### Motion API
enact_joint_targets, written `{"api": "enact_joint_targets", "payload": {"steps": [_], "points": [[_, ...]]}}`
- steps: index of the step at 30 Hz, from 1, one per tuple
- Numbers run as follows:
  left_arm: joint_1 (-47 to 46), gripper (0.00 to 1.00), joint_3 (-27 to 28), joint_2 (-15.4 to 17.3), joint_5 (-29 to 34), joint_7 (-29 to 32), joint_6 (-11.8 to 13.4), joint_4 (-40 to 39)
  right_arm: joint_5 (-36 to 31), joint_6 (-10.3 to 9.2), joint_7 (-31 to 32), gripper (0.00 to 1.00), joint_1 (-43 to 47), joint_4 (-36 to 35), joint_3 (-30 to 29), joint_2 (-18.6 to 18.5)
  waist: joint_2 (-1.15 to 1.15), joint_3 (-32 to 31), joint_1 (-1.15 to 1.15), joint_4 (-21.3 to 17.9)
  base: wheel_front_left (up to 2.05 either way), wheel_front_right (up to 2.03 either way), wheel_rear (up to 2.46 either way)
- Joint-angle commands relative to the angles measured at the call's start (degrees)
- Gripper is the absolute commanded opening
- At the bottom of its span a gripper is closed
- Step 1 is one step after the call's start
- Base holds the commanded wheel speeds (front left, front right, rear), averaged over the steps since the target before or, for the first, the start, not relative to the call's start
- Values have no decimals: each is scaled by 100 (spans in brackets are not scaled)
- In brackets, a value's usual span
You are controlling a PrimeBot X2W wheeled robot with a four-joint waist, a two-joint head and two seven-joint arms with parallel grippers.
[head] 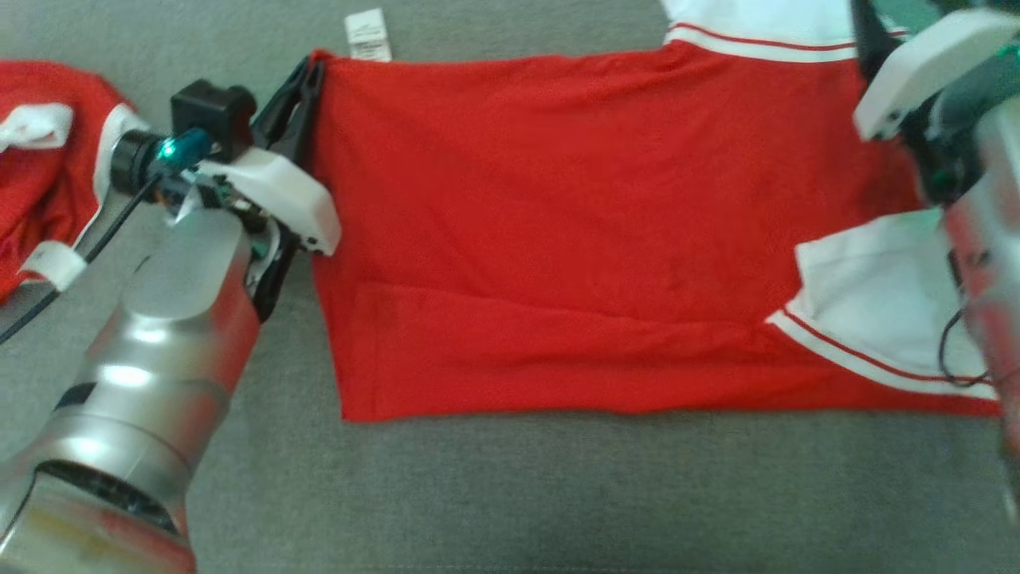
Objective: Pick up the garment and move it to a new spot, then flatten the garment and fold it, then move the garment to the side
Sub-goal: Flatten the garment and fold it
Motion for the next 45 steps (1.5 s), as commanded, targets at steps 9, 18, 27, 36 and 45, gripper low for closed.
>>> {"api": "enact_joint_targets", "payload": {"steps": [9,18,27,36,45], "points": [[-559,0,-173,-180,-141,-121,10,-170,69,-4,465,100,-1129,631,23,-380,0,585,0,748,0,0,0],[-694,0,-189,-394,-160,-129,10,-397,-167,-4,975,100,-1688,1377,135,-591,0,817,0,1034,0,0,0],[-638,0,138,-264,-30,-130,16,-517,-228,-4,581,0,-1841,1471,207,-596,0,778,0,848,0,0,0],[-211,0,889,39,529,-130,305,-972,24,-4,-965,0,-1692,1272,-23,-171,0,415,0,324,0,0,0],[611,0,1559,394,1145,-130,548,-1370,1064,-4,-1481,0,-522,80,421,-3,0,-132,0,-265,0,0,0]]}}
